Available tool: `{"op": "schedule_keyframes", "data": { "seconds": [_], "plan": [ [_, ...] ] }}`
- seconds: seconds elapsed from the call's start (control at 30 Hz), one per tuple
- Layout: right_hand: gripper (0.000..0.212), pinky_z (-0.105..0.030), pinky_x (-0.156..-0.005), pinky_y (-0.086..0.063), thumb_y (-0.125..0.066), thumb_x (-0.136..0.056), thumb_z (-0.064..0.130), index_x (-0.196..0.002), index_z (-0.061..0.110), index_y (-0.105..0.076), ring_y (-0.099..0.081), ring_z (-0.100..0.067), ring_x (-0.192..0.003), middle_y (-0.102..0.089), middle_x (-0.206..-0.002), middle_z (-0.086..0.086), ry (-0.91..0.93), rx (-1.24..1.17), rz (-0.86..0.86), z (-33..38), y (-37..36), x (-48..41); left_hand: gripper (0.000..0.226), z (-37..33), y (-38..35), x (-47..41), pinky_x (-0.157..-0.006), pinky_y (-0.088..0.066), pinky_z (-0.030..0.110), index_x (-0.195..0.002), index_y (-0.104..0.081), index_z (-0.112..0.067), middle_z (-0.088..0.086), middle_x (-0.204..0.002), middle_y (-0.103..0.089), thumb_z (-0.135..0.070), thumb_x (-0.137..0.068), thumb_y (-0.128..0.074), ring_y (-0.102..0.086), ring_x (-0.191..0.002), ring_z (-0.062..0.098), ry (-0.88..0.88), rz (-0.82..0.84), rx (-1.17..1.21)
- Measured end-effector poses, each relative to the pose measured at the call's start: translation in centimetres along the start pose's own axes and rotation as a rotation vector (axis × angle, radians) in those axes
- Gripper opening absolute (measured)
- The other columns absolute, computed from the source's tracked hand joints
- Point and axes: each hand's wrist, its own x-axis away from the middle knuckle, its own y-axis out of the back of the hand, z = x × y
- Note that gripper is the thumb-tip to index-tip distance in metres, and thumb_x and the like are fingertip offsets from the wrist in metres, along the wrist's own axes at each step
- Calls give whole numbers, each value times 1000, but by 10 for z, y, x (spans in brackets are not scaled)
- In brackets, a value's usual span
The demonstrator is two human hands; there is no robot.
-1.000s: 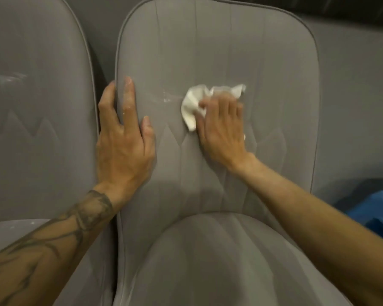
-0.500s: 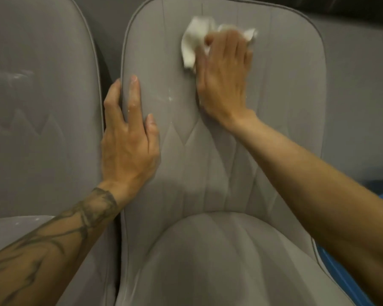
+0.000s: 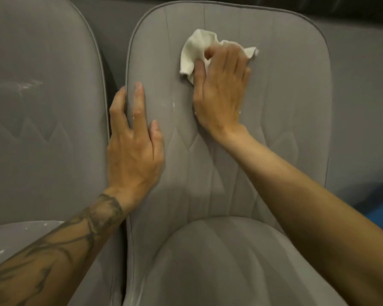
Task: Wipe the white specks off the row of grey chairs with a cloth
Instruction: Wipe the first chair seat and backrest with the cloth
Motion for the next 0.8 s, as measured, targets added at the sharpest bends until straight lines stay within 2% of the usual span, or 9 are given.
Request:
{"op": "schedule_keyframes", "data": {
  "seconds": [0.07, 0.2, 0.27, 0.4, 0.47, 0.53, 0.63, 0.7, 0.8],
  "plan": [
    [23, -44, -83, -39, -48, -99, 31, -105, 11, -57, -53, -33, -103, -57, -107, -13, 22, -70, 73, 10, 4, 34, 64, 0, 0, 0, -102, -54, 50, -163, -23, -13, 24, -161, -30, -19, -104, -48, -37, -145, 37, -14, -5, 1],
    [24, -44, -90, -36, -52, -98, 28, -110, 8, -60, -51, -35, -116, -57, -117, -15, 254, -98, 321, -4, 25, 84, 65, -1, 0, 0, -100, -54, 46, -163, -23, -15, 21, -162, -29, -20, -104, -49, -37, -145, 33, 5, -4, -2],
    [23, -45, -86, -38, -53, -98, 27, -110, 9, -59, -54, -36, -110, -58, -114, -17, 255, -27, 248, -15, 16, 52, 65, -2, 1, 0, -98, -56, 49, -164, -22, -16, 20, -162, -28, -21, -105, -49, -38, -144, 34, 9, 3, -4],
    [17, -40, -83, -35, -46, -100, 34, -108, 19, -47, -49, -29, -107, -56, -111, -10, 50, 9, -1, -12, -4, 5, 64, -1, 0, -1, -100, -55, 52, -163, -23, -15, 22, -162, -28, -22, -105, -47, -37, -145, 35, 10, 2, 0],
    [21, -42, -88, -36, -43, -102, 36, -112, 18, -48, -48, -31, -112, -55, -115, -11, 64, -51, 51, -9, -2, 41, 64, -1, 0, 0, -101, -54, 54, -164, -23, -14, 23, -162, -29, -22, -105, -47, -37, -145, 37, 10, 6, -4],
    [24, -43, -93, -36, -42, -102, 34, -117, 17, -46, -48, -33, -116, -54, -118, -13, 148, -106, 214, -11, 11, 98, 64, -1, 0, -1, -99, -55, 52, -164, -24, -13, 23, -162, -29, -21, -104, -47, -37, -144, 37, 7, 8, -8],
    [25, -42, -91, -37, -45, -102, 32, -121, 17, -45, -49, -32, -117, -53, -120, -11, 290, -101, 353, -26, 28, 132, 64, -2, 1, -1, -95, -56, 49, -164, -23, -14, 21, -162, -28, -22, -105, -47, -38, -144, 35, 17, 12, -11],
    [23, -43, -89, -35, -46, -102, 32, -120, 18, -45, -47, -31, -115, -52, -121, -12, 287, -51, 272, -34, 19, 99, 64, -2, 1, -1, -99, -54, 50, -164, -23, -15, 21, -162, -29, -22, -105, -47, -37, -145, 35, 12, 3, -9],
    [21, -37, -91, -31, -47, -100, 36, -115, 21, -47, -43, -26, -120, -51, -122, -7, 119, 11, 76, -37, 2, 39, 64, 0, -1, -1, -104, -53, 50, -163, -24, -14, 22, -161, -30, -20, -104, -48, -36, -146, 35, 5, -16, -5]
  ]
}}
